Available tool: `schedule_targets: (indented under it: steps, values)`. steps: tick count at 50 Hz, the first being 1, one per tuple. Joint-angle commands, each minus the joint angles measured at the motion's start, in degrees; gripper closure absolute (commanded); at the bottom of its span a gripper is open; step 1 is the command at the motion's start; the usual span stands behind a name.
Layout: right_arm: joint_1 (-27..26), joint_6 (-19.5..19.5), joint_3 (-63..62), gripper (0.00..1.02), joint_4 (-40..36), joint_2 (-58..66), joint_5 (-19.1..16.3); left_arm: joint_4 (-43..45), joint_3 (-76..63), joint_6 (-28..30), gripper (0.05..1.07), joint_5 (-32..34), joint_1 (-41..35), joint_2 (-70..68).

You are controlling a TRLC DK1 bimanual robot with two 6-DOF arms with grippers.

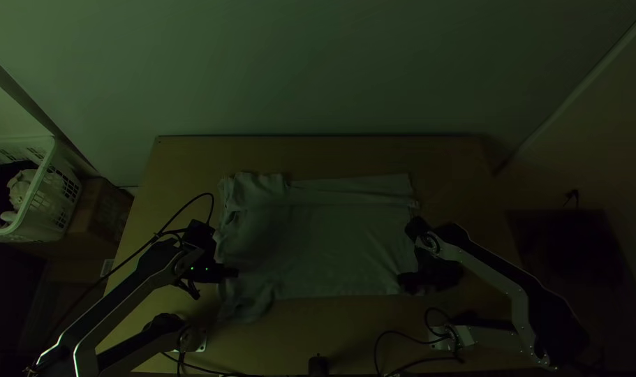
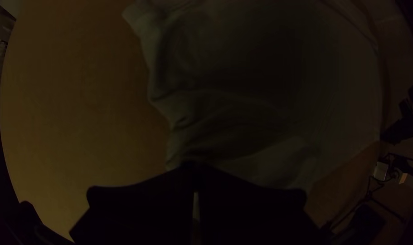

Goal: Fold the t-shirt

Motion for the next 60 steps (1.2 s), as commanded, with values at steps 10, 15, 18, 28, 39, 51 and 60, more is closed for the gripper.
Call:
schedule_targets:
  steps: [10, 15, 18, 28, 39, 51, 60]
  values:
    - [1.8, 0.2, -2.5, 0.51, 2.7, 3.1, -1.9, -1.2, 1.5, 1.3, 1.05, -0.4, 1.1, -0.3]
    - [2.5, 0.2, -3.0, 0.90, 4.7, 1.2, -1.9, -1.4, 1.9, 1.5, 1.05, -0.5, 1.6, -0.3]
    - [2.5, 0.2, -3.0, 1.00, 5.6, -0.9, -1.9, -1.4, 2.3, 1.5, 1.05, -0.5, 2.1, -0.2]
    - [1.7, 0.2, -1.4, 1.00, 5.6, -6.4, -1.8, -2.4, 4.7, 2.1, 1.04, -0.4, 4.9, 1.5]
    - [-1.2, -1.1, 2.5, 1.00, 4.9, -7.1, -1.8, -2.3, 8.7, 4.5, 1.04, 0.0, 7.3, 2.8]
    - [-6.6, -3.5, 9.9, 1.00, 5.1, -3.6, -1.7, -1.8, 12.3, 6.2, 1.04, 0.2, 9.2, 6.5]
    - [-9.1, -4.7, 16.7, 1.00, 6.0, 0.4, -1.4, -0.8, 14.7, 6.4, 1.04, 0.4, 9.4, 9.7]
